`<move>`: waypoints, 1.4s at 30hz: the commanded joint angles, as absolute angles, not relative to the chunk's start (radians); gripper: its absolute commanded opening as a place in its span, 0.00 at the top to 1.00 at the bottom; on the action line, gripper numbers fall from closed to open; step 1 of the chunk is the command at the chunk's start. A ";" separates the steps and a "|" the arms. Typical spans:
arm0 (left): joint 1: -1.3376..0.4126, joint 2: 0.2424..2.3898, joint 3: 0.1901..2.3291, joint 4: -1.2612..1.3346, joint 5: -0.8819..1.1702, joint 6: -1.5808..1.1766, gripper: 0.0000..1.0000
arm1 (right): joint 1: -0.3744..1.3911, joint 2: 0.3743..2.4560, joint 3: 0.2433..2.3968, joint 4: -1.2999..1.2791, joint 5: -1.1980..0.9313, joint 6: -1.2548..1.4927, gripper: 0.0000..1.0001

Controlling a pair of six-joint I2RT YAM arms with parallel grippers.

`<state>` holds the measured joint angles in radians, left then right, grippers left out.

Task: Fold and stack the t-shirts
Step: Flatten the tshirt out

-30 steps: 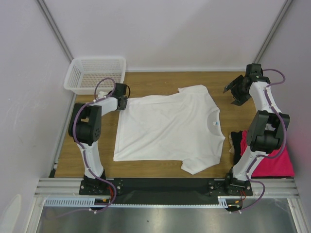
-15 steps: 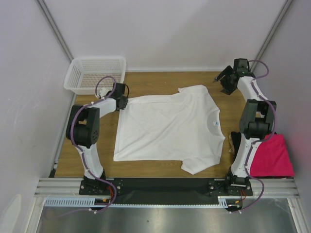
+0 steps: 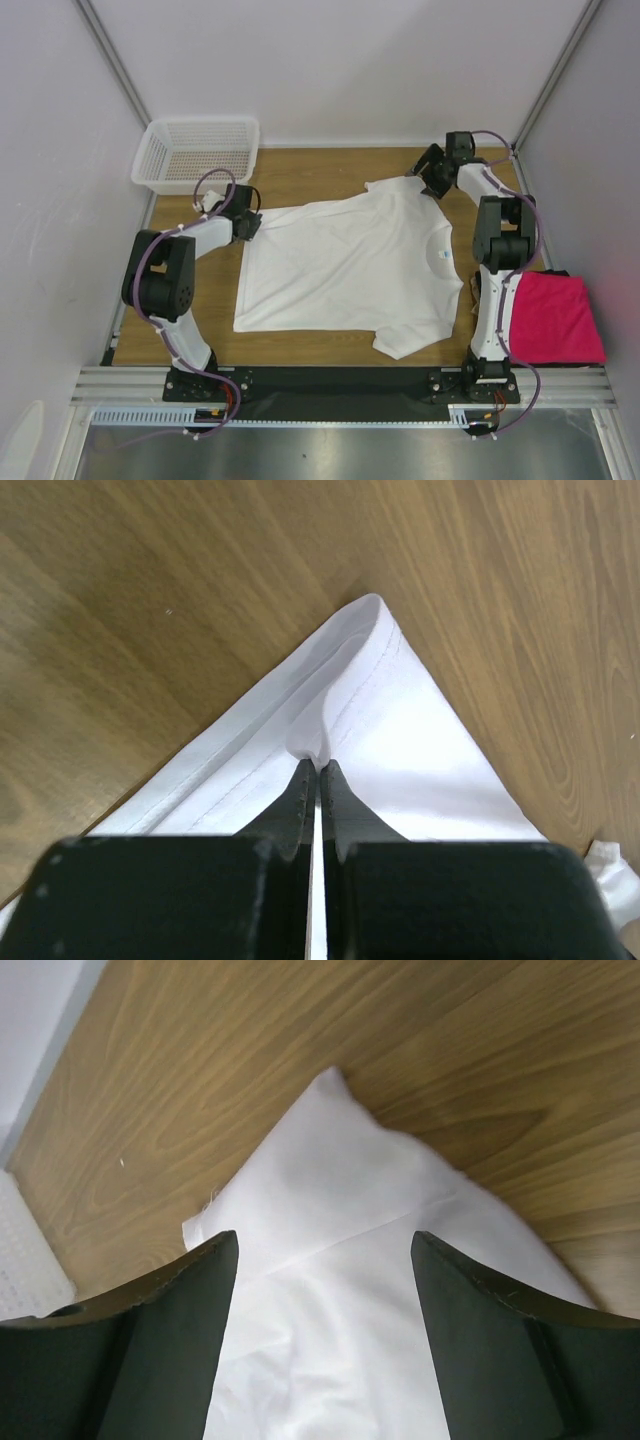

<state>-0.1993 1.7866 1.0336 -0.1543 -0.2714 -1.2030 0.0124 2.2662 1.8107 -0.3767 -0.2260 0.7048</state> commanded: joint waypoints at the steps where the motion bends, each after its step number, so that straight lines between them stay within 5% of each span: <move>1: -0.189 1.709 1.014 -0.123 -0.261 -1.158 0.99 | 0.032 2.232 1.738 -0.322 -0.206 0.696 0.24; 23: -0.160 1.450 0.779 -0.206 -0.230 -1.097 1.00 | 0.049 1.717 1.055 -0.331 -0.049 0.710 0.25; 31: -0.160 1.442 0.781 -0.183 -0.224 -1.022 1.00 | 0.048 1.651 1.199 -0.347 -0.070 0.490 0.21; 42: -0.158 1.516 0.844 -0.144 -0.210 -0.969 1.00 | 0.031 1.859 1.361 -0.302 -0.253 0.174 0.20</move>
<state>-0.1669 1.5074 0.7998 -0.1795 -0.2127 -1.0088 0.0322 1.8202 1.3376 -0.2970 -0.2001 0.2985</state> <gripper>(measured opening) 0.014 0.804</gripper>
